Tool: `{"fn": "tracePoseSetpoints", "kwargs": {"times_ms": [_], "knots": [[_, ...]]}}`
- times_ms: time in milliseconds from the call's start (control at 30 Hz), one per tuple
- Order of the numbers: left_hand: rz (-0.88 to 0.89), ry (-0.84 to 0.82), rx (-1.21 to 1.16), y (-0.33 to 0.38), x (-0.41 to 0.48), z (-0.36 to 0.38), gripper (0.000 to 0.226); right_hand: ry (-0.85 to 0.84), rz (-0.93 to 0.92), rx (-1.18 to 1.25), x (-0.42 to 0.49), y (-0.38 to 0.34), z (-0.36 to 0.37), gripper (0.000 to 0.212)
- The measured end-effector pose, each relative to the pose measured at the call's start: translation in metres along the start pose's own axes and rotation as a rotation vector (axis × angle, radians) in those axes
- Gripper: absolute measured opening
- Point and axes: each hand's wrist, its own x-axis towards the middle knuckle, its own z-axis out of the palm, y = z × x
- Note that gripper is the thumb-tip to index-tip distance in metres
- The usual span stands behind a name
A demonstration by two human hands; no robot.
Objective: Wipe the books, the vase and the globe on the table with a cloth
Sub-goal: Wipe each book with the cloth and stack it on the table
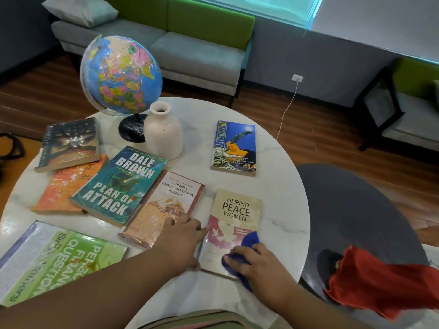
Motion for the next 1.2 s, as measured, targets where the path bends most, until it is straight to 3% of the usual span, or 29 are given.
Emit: {"fn": "tracePoseSetpoints", "kwargs": {"times_ms": [133, 233, 333, 467, 533, 700, 800, 933, 1033, 1100, 1200], "knots": [[-0.027, -0.014, -0.009, 0.007, 0.002, 0.001, 0.078, 0.064, 0.321, 0.002, 0.019, 0.03, -0.015, 0.063], [-0.083, -0.036, -0.165, 0.016, 0.004, 0.002, 0.062, 0.0, 0.465, 0.032, 0.035, 0.032, -0.022, 0.065], [-0.181, -0.069, -0.37, 0.02, 0.008, 0.0, 0.051, 0.007, 0.314, 0.036, 0.042, 0.005, -0.016, 0.067], [-0.256, -0.089, -0.382, 0.029, 0.011, -0.002, 0.054, -0.015, 0.055, 0.01, 0.042, -0.014, -0.01, 0.065], [-0.291, -0.088, -0.359, 0.034, 0.012, -0.003, 0.059, -0.035, 0.109, 0.009, 0.049, -0.004, -0.017, 0.066], [-0.403, -0.15, -0.41, 0.04, 0.016, -0.009, 0.054, -0.119, 0.521, 0.059, 0.068, 0.023, -0.035, 0.074], [-0.436, -0.21, -0.569, 0.042, 0.019, -0.012, 0.026, -0.129, 0.572, 0.05, 0.07, 0.022, -0.037, 0.077], [-0.471, -0.265, -0.833, 0.045, 0.022, -0.01, 0.03, -0.146, 0.615, 0.057, 0.072, 0.022, -0.037, 0.077], [-0.427, -0.235, -0.865, 0.057, 0.025, -0.012, 0.011, -0.166, 0.629, 0.072, 0.074, 0.021, -0.041, 0.078], [-0.441, -0.183, -0.853, 0.058, 0.024, -0.015, 0.018, -0.173, 0.636, 0.076, 0.073, 0.02, -0.041, 0.08], [-0.526, -0.102, -0.873, 0.047, 0.022, -0.018, 0.046, -0.193, 0.65, 0.093, 0.07, 0.018, -0.044, 0.081]]}}
